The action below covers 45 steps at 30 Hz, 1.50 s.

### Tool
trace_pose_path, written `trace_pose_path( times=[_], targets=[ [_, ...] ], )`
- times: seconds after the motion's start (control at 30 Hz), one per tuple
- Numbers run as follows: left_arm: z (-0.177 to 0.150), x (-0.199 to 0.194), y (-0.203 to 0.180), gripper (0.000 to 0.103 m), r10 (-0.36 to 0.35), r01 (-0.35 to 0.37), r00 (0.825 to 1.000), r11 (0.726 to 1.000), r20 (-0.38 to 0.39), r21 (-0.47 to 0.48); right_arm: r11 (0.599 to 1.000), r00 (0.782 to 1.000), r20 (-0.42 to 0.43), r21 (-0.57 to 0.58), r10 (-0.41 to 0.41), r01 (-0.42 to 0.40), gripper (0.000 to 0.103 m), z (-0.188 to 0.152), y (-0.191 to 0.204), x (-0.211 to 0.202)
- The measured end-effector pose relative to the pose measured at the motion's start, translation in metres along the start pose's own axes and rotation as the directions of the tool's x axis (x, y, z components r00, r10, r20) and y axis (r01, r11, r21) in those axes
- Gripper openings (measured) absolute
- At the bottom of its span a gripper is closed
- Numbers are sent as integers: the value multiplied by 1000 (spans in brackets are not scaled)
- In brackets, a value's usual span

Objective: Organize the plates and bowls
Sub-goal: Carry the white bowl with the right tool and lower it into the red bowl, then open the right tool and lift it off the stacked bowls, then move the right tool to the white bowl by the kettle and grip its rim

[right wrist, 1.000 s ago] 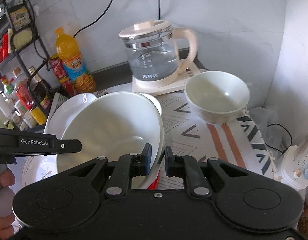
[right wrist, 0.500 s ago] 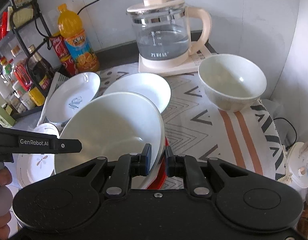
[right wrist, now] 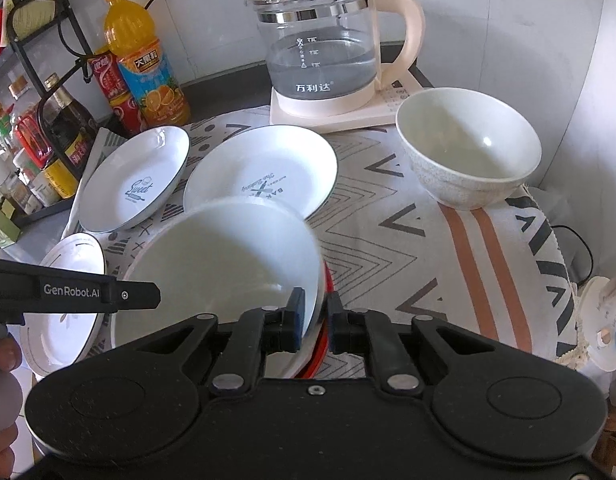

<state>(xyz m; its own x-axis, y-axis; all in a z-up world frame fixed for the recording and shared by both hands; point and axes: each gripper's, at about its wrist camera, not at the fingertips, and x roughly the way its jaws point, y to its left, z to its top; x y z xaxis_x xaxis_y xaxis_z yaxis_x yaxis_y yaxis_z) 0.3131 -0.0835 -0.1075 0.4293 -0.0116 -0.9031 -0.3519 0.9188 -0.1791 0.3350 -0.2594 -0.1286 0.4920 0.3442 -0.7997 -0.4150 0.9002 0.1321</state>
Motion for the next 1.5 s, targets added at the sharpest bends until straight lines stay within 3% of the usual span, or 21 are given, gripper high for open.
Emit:
trace_pose_path(
  times=[0.1,0.3,0.37,0.4,0.5,0.53,0.63,0.87,1.17,1.33,1.5],
  targets=[
    [1,-3,0,30,-5,5,1000,1000,21,3,1000,1000,9,-13,-10,10,3,1,1,1],
    [2,-5,-1,33,3,-3,1000,1000,10,4,1000,999,32,9,21,-21,5,3,-4,-6],
    [2,-9,-2,39,14,-14,1000,1000,26,5,999,998,50,19,30,-31,9,5,-5,-10],
    [2,-11,-3,46,26,-26,999,1000,40,8,999,998,58,23,32,-33,12,5,-6,-11],
    [5,-19,-5,62,49,-50,996,999,73,21,999,995,91,41,30,-33,32,6,-9,-16],
    [6,-21,-5,66,48,-50,996,999,79,22,998,994,104,48,28,-33,44,6,-10,-19],
    [10,-25,-6,74,38,-40,995,999,92,23,997,989,144,73,20,-31,67,6,-17,-24],
    [13,-30,-9,81,12,-16,991,999,133,28,986,978,207,165,-12,-23,88,5,-36,-31],
    [20,-24,-35,82,-68,56,987,995,148,85,963,968,236,269,-81,15,93,6,-64,-40],
    [24,-23,-57,82,-102,76,980,985,173,152,965,952,252,238,-173,112,93,5,-71,-42],
    [29,-20,-71,82,-132,100,975,979,180,179,951,946,257,282,-200,125,93,4,-83,-44]
  ],
)
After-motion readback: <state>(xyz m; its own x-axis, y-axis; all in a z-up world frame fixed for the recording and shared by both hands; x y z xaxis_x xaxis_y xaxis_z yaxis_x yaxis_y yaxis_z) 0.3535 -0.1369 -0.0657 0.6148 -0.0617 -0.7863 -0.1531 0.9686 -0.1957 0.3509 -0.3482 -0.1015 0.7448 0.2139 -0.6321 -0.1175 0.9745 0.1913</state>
